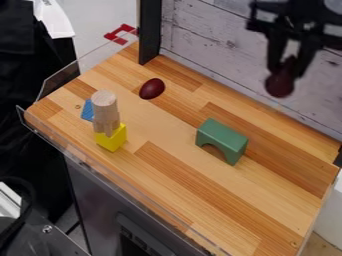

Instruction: Put the spiral block on top of the green arch

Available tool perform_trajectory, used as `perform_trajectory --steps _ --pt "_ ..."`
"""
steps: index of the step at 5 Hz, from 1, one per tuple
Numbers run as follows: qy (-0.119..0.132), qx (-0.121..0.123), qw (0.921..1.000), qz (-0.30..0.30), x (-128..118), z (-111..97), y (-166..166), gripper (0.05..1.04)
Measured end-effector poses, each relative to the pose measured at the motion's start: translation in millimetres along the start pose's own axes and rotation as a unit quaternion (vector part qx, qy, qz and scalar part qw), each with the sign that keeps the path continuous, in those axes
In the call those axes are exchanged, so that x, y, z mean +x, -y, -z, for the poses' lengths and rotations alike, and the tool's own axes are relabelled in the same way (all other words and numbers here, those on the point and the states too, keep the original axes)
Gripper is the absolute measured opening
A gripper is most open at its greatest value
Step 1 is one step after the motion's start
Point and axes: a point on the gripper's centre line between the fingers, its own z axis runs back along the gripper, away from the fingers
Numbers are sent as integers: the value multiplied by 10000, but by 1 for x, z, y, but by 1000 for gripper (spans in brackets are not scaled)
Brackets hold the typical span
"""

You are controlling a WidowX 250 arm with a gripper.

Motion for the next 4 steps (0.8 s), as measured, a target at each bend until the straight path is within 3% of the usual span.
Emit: perform_trajectory --steps 1,2,4 --pt "-176 188 9992 -317 -3 -3 -27 302" --pt "-445 203 9979 -422 -10 6 -40 302" --pt "-515 -130 9984 -207 -18 19 -41 302"
